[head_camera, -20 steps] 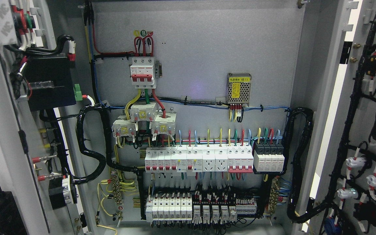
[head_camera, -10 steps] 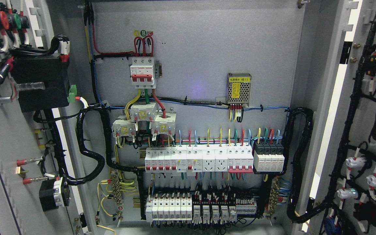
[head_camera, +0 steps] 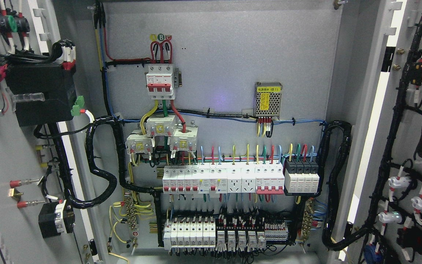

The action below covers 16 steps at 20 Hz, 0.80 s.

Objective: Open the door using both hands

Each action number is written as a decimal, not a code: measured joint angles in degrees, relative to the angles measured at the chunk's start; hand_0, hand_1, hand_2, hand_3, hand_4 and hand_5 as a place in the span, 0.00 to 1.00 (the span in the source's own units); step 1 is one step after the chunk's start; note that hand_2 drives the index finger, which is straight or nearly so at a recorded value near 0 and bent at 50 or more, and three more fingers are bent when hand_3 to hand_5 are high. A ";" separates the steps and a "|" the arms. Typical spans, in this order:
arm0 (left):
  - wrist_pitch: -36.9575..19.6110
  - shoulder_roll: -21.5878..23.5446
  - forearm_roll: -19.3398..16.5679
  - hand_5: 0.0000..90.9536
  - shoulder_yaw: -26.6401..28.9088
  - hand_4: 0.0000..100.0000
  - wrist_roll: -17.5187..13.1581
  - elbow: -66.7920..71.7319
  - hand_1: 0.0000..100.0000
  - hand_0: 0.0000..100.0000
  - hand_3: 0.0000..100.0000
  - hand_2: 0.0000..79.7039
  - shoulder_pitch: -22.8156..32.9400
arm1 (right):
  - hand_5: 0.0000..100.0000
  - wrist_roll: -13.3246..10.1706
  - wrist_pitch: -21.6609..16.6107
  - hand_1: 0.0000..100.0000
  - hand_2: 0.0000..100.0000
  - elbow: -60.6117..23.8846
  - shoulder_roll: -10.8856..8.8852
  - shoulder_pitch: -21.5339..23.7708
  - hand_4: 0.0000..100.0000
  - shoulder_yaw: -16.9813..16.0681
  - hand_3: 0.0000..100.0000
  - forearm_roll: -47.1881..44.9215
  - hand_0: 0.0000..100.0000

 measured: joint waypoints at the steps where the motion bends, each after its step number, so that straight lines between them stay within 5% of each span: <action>1: 0.05 0.00 0.00 0.00 0.00 0.03 0.00 0.00 0.00 0.00 0.00 0.00 0.00 | 0.00 -0.01 -0.02 0.00 0.00 0.02 -0.05 0.06 0.00 -0.07 0.00 0.00 0.11; 7: -0.11 0.00 0.00 0.00 0.00 0.03 0.00 0.00 0.00 0.00 0.00 0.00 0.00 | 0.00 -0.66 -0.55 0.00 0.00 0.50 -0.42 1.62 0.00 -1.54 0.00 0.01 0.11; 11: -0.21 0.00 0.00 0.00 0.00 0.03 0.00 0.00 0.00 0.00 0.00 0.00 0.00 | 0.00 -4.57 -1.20 0.00 0.00 0.97 -0.77 2.34 0.00 -3.40 0.00 -0.01 0.11; 16: -0.25 0.00 0.00 0.00 0.00 0.03 0.00 0.00 0.00 0.00 0.00 0.00 0.00 | 0.00 -9.97 -6.43 0.00 0.00 1.36 -1.17 3.67 0.00 -6.48 0.00 -0.19 0.11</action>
